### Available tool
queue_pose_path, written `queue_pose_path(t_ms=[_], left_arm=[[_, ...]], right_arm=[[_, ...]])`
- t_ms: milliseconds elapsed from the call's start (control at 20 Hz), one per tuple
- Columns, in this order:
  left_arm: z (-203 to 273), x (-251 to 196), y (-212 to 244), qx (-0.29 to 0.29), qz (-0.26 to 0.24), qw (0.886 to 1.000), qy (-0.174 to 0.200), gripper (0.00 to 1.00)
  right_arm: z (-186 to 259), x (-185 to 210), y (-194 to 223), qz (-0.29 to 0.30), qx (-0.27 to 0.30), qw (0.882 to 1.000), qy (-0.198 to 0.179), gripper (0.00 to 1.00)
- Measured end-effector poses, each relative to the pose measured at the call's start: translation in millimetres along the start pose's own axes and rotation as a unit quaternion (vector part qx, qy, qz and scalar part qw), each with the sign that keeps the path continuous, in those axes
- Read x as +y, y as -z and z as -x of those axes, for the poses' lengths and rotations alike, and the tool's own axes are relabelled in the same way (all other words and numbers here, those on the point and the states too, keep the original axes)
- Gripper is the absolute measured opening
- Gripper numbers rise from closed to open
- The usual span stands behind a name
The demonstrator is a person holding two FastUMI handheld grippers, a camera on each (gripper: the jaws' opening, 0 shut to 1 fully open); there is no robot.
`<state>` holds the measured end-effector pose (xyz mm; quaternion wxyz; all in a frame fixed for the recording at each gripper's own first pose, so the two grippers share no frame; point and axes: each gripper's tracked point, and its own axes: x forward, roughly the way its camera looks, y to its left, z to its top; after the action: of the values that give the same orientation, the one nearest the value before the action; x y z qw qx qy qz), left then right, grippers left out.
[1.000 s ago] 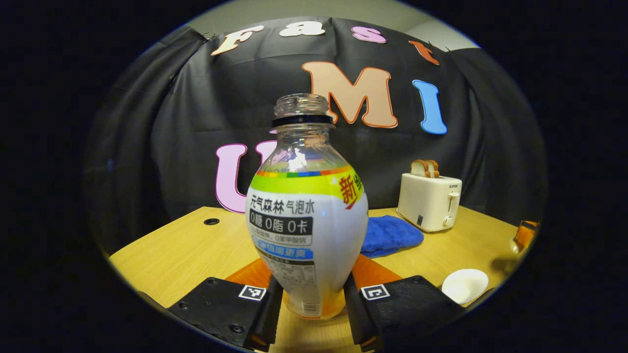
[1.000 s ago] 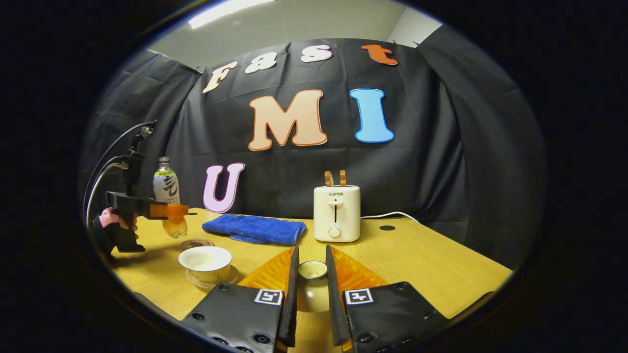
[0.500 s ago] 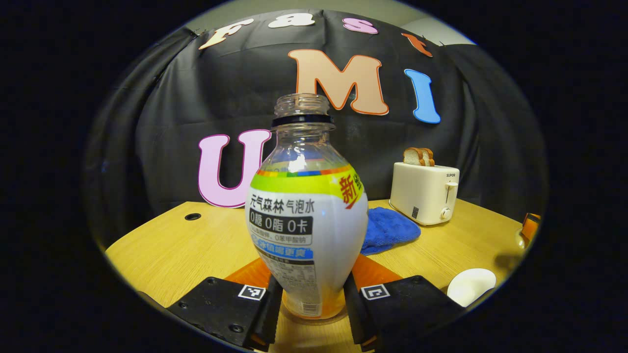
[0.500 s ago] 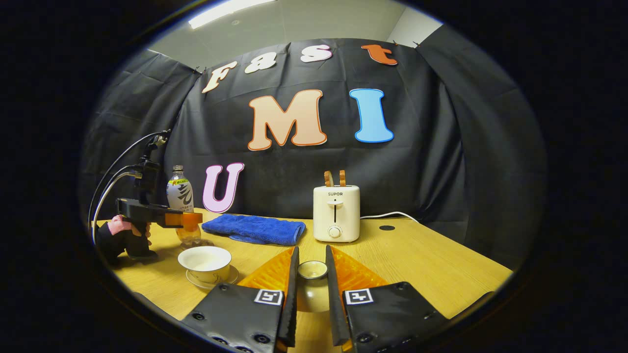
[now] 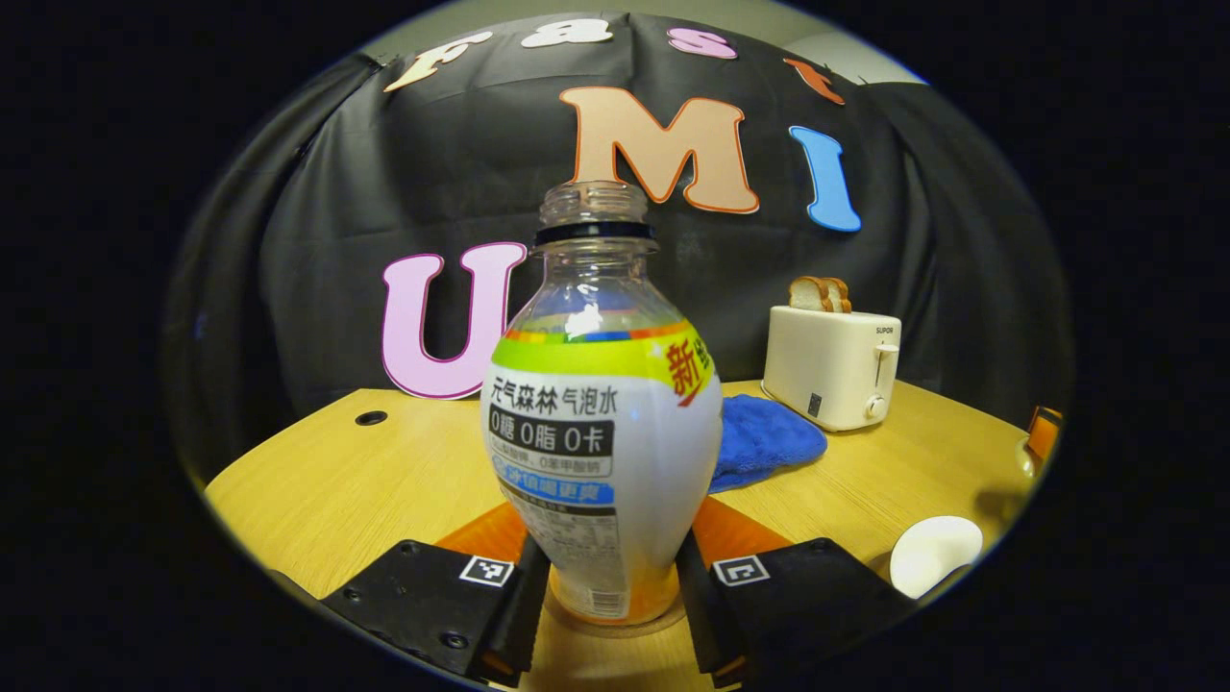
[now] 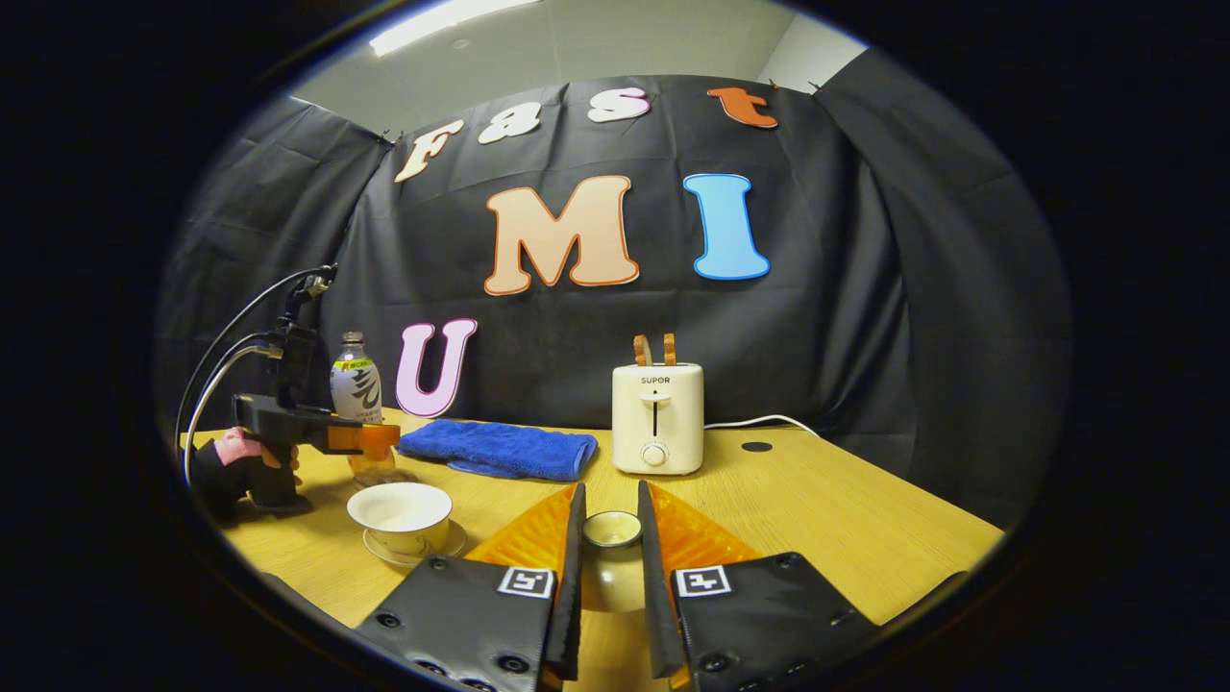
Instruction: Open the teacup lid with one hand, grasp the water bottle and pour water into the teacup with the other hand; after pouring, place the water bottle on the coaster and then close the teacup lid.
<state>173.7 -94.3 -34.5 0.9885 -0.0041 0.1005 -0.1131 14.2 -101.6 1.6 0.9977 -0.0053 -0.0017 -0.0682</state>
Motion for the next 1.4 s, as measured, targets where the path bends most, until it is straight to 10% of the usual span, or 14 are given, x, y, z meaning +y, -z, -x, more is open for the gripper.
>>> queue_pose_path(t_ms=[350,550,1400], left_arm=[[1.4,-2.7,0.9,0.004,0.002,1.0,0.008,0.7],[2.2,-4.1,2.5,0.005,0.005,1.0,0.011,0.96],[66.1,17.8,-7.0,-0.054,-0.026,0.998,-0.025,0.96]], right_arm=[[0.6,-0.1,-0.5,0.0,0.0,1.0,0.001,0.31],[0.2,-0.1,-1.0,0.0,0.0,1.0,0.0,0.31],[-4.9,22.7,-0.2,-0.001,0.001,1.0,-0.026,0.32]])
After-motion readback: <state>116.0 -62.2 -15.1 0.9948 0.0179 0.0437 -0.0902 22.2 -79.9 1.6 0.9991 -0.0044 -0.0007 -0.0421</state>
